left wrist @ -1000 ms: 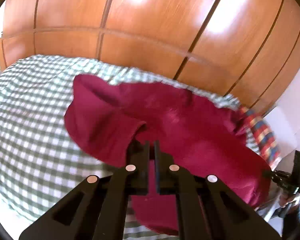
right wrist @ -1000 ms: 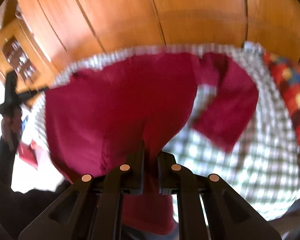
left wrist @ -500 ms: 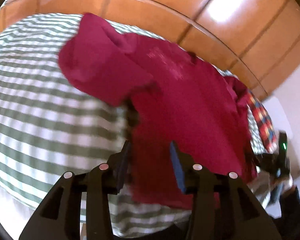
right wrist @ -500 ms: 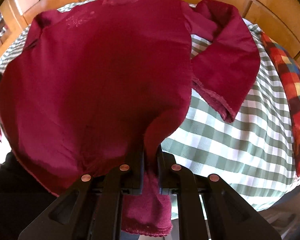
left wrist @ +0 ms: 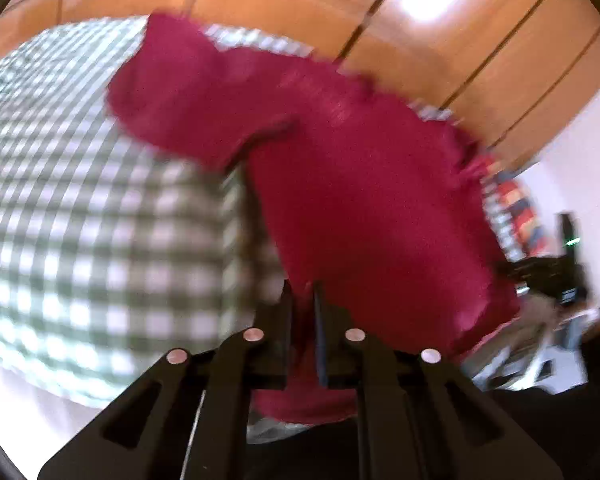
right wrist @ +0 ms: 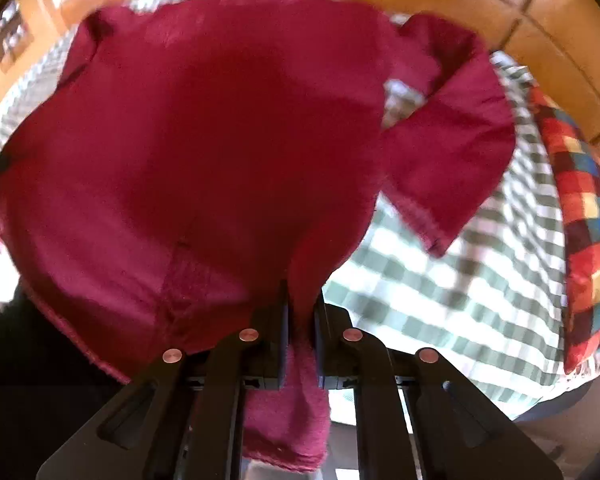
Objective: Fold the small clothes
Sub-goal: 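Lift the sweater with both tools and shake it out above the bed, then lay the sweater flat on the bed and open both tools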
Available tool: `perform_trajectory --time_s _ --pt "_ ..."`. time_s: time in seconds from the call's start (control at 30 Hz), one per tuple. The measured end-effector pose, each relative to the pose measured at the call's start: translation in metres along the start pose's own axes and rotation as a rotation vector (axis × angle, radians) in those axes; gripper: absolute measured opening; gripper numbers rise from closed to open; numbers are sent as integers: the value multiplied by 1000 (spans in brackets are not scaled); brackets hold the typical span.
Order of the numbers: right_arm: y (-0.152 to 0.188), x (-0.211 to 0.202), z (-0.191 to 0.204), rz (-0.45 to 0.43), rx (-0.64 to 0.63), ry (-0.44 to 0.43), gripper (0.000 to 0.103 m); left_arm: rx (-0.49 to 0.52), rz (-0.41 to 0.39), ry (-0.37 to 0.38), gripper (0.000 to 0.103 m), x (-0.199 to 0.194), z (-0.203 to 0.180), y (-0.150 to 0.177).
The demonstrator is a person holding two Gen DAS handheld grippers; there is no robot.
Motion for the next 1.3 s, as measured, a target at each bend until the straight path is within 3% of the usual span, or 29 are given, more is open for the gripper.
perform_trajectory --time_s 0.07,0.13,0.2,0.27,0.43,0.57,0.6,0.67,0.77,0.8,0.93,1.03,1.1,1.13,1.23,1.3 --pt "-5 2 -1 14 -16 4 13 37 30 -93 23 5 10 15" --pt "-19 -4 -9 -10 -18 45 26 34 26 -106 25 0 14 19" --pt "-42 -13 -20 -76 -2 94 55 40 -3 -135 32 -11 18 17" --pt "-75 -22 -24 -187 37 115 69 54 -30 -201 33 -21 26 12" --pt "-136 -11 17 -351 76 2 69 29 -141 -324 33 -47 58 -12" --pt "-160 22 64 -413 112 -66 69 -19 -237 -404 36 -60 81 -40" --pt "-161 27 74 -419 127 -76 69 -27 -255 -408 37 -62 84 -47" --pt "-165 47 85 -431 136 -56 69 -19 -283 -391 49 -60 83 -59" --pt "-159 73 92 -404 149 -30 69 50 -297 -390 54 -42 66 -74" --pt "-154 82 92 -385 158 -33 69 90 -295 -396 56 -33 59 -80" --pt "-145 86 87 -455 184 -66 73 174 -270 -365 62 6 37 -100" --pt "-145 88 88 -458 186 -74 76 239 -249 -321 74 32 14 -111" --pt "-145 88 90 -461 181 -71 77 312 -213 -327 75 60 4 -115" --pt "-146 87 90 -462 182 -74 77 337 -193 -349 71 72 4 -117" --pt "-147 86 88 -467 192 -87 77 333 -106 -412 5 105 21 -123" --pt "-147 87 89 -468 194 -89 77 227 -140 -394 4 96 32 -136"
Point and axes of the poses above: each gripper's, at about its wrist camera, not at the fingertips, and x roughly the way its jaws point, z to its left, y to its underside, the point moved 8 cm from there along x, roughly the way its jaws point, and after that the axes turned 13 degrees about -z, right-handed, at the moved point
